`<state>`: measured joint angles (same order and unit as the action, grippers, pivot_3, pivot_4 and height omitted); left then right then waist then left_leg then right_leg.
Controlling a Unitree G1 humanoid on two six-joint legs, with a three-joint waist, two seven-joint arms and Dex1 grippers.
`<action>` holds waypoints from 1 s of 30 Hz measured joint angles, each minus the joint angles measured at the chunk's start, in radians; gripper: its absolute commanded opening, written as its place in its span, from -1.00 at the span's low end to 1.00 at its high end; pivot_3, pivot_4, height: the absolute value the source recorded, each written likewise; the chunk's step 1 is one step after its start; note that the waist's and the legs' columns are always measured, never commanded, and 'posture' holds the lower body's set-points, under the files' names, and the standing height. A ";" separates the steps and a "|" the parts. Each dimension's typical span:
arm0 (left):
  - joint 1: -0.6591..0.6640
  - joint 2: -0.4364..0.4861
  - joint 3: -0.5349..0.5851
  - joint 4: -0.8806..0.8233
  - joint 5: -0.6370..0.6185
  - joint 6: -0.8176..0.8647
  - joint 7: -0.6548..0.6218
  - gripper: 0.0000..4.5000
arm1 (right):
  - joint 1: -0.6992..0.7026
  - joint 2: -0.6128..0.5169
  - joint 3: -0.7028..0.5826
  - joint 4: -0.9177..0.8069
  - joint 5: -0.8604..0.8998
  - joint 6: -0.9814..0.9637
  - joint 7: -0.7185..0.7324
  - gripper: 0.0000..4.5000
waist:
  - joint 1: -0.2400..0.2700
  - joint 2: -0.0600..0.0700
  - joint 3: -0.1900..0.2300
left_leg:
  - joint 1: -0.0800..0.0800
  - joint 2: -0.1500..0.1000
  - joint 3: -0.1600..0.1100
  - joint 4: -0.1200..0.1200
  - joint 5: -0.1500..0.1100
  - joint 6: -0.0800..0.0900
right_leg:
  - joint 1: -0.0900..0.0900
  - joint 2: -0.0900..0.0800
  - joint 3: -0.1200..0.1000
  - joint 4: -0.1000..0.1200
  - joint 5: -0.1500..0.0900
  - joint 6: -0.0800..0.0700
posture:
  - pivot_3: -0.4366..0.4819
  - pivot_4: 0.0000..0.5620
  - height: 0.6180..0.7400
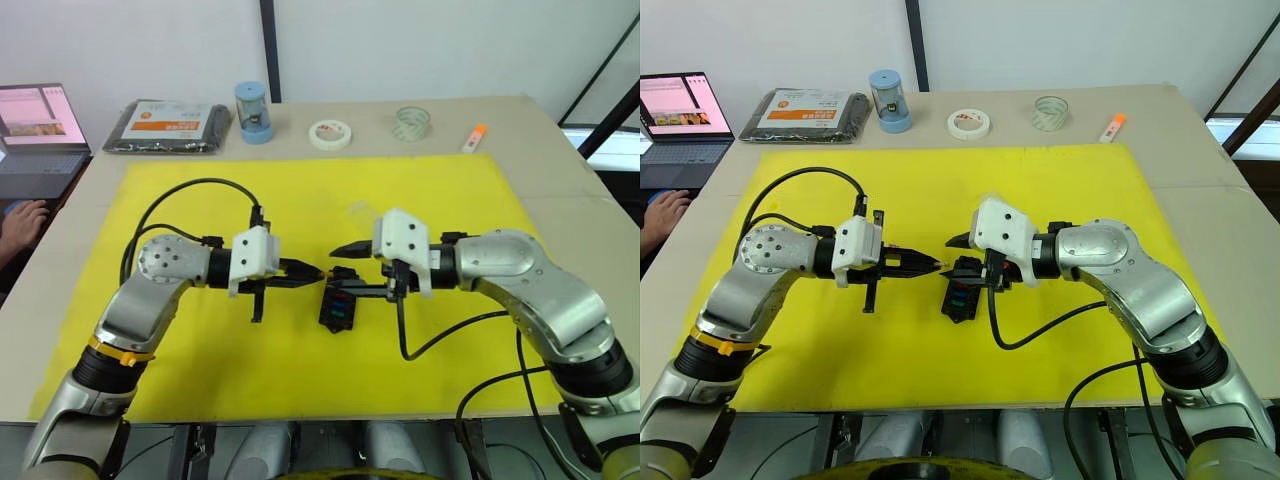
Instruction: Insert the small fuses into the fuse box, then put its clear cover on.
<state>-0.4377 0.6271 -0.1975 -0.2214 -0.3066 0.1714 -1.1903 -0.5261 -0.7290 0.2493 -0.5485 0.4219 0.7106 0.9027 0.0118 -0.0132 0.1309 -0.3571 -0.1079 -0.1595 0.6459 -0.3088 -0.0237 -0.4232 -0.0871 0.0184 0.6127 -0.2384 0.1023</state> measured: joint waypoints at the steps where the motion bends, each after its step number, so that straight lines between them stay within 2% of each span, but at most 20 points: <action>1: -0.001 0.001 -0.006 -0.005 0.006 0.002 0.001 -1.00 | 0.000 0.000 0.008 0.000 -0.009 0.000 0.000 0.02 | 0.000 0.000 0.000 | 0.000 0.000 0.000 0.000 0.000 0.000 | 0.000 0.000 0.000 0.000 0.000 0.000 | -0.05 -0.47 1.00; 8: -0.002 0.012 -0.022 -0.023 0.038 0.017 0.005 -1.00 | 0.000 -0.006 0.017 0.000 -0.044 0.000 0.000 0.02 | 0.000 0.000 0.000 | 0.000 0.000 0.000 0.000 0.000 0.000 | 0.000 0.000 0.000 0.000 0.000 0.000 | -0.05 -0.47 1.00; 11: -0.002 0.012 -0.022 -0.023 0.043 0.016 0.004 -1.00 | 0.000 -0.005 0.018 0.000 -0.051 0.000 0.001 -0.23 | 0.000 0.000 0.000 | 0.000 0.000 0.000 0.000 0.000 0.000 | 0.000 0.000 0.000 0.000 0.000 0.000 | -0.05 -0.47 1.00; 14: -0.002 0.011 -0.022 -0.023 0.046 0.016 0.006 -1.00 | 0.000 -0.005 0.019 0.000 -0.055 -0.001 0.006 -0.67 | 0.000 0.000 0.000 | 0.000 0.000 0.000 0.000 0.000 0.000 | 0.000 0.000 0.000 0.000 0.000 0.000 | -0.05 -0.47 1.00; 17: -0.002 0.004 -0.022 -0.023 0.044 0.017 0.006 -1.00 | 0.000 -0.005 0.020 0.000 -0.058 -0.001 0.008 -0.99 | 0.000 0.000 0.000 | 0.000 0.000 0.000 0.000 0.000 0.000 | 0.000 0.000 0.000 0.000 0.000 0.000 | -0.05 -0.47 1.00; 28: 0.006 0.000 -0.022 -0.010 0.043 -0.008 0.001 -1.00 | 0.003 -0.005 0.017 0.000 -0.045 0.007 0.019 -0.99 | 0.000 0.000 0.000 | 0.000 0.000 0.000 0.000 0.000 0.000 | 0.000 0.000 0.000 0.000 0.000 0.000 | -0.05 -0.47 1.00; 30: 0.013 0.001 -0.022 0.007 0.046 -0.024 0.000 -1.00 | 0.003 -0.003 0.012 -0.002 -0.032 0.017 0.018 -0.81 | 0.000 0.000 0.000 | 0.000 0.000 0.000 0.000 0.000 0.000 | 0.000 0.000 0.000 0.000 0.000 0.000 | -0.05 -0.47 1.00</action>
<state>-0.4250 0.6281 -0.2195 -0.2139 -0.2608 0.1479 -1.1901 -0.5234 -0.7324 0.2611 -0.5507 0.3899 0.7274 0.9210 0.0116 -0.0132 0.1309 -0.3570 -0.1078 -0.1595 0.6459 -0.3088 -0.0237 -0.4232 -0.0871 0.0184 0.6127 -0.2384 0.1023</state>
